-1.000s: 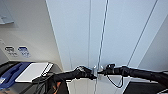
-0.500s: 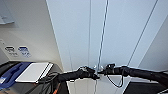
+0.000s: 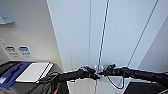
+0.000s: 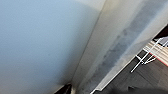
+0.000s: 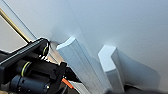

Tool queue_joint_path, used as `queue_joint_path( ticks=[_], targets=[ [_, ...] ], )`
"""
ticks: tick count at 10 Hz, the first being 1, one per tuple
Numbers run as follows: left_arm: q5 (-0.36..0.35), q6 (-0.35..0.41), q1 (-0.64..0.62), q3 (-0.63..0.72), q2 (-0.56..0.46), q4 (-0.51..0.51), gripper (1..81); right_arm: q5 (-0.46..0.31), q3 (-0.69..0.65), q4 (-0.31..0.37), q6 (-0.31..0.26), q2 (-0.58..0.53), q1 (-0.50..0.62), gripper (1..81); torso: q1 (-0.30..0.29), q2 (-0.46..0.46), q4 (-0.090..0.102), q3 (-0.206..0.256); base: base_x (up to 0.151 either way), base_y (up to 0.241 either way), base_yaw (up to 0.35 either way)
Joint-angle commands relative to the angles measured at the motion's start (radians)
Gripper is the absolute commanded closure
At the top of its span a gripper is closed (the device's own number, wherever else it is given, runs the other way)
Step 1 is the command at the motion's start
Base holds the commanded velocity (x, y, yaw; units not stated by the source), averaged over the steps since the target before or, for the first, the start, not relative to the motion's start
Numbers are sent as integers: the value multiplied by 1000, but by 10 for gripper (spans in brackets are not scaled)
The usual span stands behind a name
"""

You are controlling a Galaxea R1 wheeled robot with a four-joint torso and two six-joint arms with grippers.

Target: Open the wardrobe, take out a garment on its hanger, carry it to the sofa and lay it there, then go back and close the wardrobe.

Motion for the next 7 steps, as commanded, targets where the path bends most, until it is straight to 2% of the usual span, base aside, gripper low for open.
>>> queue_joint_path(
  ticks=[1, 3, 7],
  targets=[
    [-115, 28, -175, 255, 12, 4, 10, 63, 155, 10, 9, 25, 92, 10, 0, 0, 0, 0, 0, 0, 0],
    [-115, 28, -134, 406, -69, 0, 10, 79, 195, 10, 9, 25, 62, 10, 1, 0, 0, 0, 0, 0, 0],
    [-108, 31, -9, 624, -165, 42, 10, 97, 259, 8, 8, 9, 36, 10, 2, 1, 0, 0, 0, 0, 0]
  ],
)
